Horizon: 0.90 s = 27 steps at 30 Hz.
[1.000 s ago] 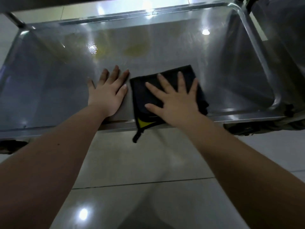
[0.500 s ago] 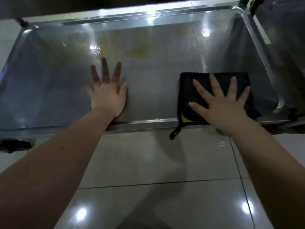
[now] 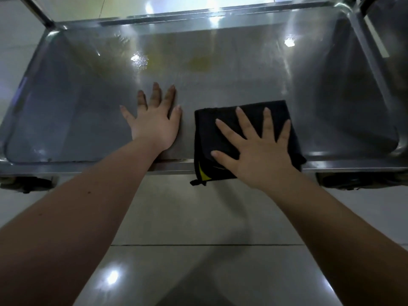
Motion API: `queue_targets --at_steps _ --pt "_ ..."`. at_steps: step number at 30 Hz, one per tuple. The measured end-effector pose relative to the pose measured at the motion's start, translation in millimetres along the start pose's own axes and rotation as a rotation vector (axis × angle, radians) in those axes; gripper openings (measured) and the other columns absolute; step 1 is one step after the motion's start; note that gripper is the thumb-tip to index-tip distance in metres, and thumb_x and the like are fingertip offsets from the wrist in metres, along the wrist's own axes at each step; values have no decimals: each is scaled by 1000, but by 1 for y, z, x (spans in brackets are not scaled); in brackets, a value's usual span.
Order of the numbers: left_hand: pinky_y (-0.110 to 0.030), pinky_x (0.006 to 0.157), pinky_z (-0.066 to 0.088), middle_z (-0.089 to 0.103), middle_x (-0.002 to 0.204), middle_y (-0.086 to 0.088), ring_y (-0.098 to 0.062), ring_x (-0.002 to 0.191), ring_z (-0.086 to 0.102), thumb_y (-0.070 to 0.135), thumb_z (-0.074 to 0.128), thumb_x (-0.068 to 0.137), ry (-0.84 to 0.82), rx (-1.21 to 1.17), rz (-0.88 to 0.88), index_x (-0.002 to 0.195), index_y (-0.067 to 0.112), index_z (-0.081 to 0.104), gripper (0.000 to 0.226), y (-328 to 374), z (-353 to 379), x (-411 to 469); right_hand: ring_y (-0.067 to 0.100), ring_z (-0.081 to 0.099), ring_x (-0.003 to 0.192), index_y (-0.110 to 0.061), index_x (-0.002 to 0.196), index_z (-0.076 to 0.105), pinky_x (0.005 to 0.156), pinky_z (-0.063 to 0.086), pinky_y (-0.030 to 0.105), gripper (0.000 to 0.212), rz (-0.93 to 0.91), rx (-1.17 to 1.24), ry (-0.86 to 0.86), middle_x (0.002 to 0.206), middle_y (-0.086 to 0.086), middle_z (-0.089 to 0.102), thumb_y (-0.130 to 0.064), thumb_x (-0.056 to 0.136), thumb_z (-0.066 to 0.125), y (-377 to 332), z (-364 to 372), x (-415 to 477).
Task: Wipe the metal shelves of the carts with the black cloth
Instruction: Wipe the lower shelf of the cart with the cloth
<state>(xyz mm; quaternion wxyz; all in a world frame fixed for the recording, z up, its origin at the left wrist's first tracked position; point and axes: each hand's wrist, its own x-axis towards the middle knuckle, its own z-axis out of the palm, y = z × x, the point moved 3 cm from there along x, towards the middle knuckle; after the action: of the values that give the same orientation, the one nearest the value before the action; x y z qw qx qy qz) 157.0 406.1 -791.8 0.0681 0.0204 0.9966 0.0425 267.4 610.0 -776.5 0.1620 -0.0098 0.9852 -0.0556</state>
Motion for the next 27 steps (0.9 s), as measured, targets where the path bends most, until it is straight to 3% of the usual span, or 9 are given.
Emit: queue_targets --at_steps 6,14,18,27 --pt "-71 111 -9 -5 166 6 -30 152 -9 51 14 103 20 5 1 155 45 0 54 -1 3 1 44 -33 141 -61 140 -25 108 -19 70 70 28 14 -35 158 -11 -32 -84 79 3 2 1 2" --pt "-71 112 -5 -1 166 6 -30 152 -6 46 15 104 56 14 13 155 45 3 52 0 4 2 47 -24 144 -59 147 -8 107 -15 73 71 63 17 90 164 -7 -17 -84 85 13 -10 -39 140" --pt "-69 112 -8 -3 166 9 -29 152 -7 47 15 104 46 -15 5 155 46 5 51 -3 4 2 46 -23 144 -57 149 -5 107 -15 74 73 68 37 42 164 -6 -15 -84 86 17 -13 -54 183" --pt "-71 112 -6 2 166 6 -31 152 -4 46 17 103 67 -12 0 155 45 9 52 -1 1 2 40 -24 146 -60 147 -9 112 -15 67 66 -40 47 3 162 -14 -21 -79 89 17 9 -35 104"
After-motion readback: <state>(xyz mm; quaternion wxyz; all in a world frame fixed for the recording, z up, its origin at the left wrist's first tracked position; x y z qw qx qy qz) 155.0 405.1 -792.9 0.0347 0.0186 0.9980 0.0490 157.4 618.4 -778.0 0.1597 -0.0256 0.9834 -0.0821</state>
